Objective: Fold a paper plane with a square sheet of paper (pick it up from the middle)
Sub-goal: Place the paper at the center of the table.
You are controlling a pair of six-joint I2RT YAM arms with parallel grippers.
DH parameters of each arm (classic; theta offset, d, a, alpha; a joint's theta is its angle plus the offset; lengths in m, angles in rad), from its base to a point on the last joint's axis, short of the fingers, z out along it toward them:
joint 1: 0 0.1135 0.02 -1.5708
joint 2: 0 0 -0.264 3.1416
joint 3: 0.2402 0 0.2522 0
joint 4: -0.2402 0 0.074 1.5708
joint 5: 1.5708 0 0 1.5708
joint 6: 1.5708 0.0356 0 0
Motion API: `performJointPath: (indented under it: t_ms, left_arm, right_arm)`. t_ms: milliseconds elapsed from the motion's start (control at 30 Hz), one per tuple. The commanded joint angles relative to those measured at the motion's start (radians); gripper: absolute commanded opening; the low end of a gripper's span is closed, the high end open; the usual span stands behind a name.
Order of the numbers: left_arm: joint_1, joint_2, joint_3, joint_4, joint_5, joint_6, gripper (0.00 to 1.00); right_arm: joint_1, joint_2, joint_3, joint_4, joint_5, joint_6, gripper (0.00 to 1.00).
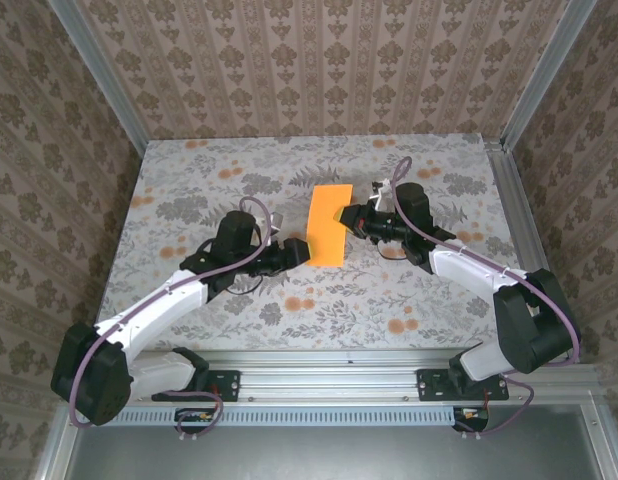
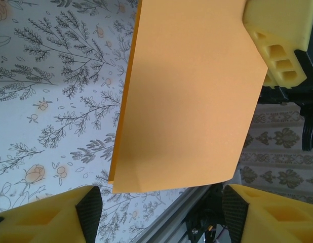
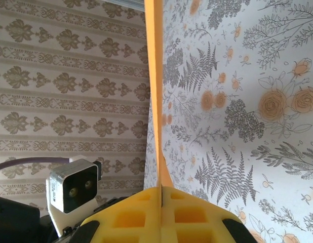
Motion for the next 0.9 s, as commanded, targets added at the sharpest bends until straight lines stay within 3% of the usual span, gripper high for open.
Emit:
performJointPath:
  t_ms: [0, 867]
  left_arm:
    - [-0.009, 0.011, -0.022, 0.082, 0.034, -0.05, 0.67]
    - [-0.019, 0.042, -0.007, 0.049, 0.007, -0.013, 0.67]
  right_arm:
    - [0.004, -0.013, -0.002, 0.037, -0.005, 0.018, 0.02]
    - [0.002, -0.014, -0.016, 0.07, -0.012, 0.037, 0.01]
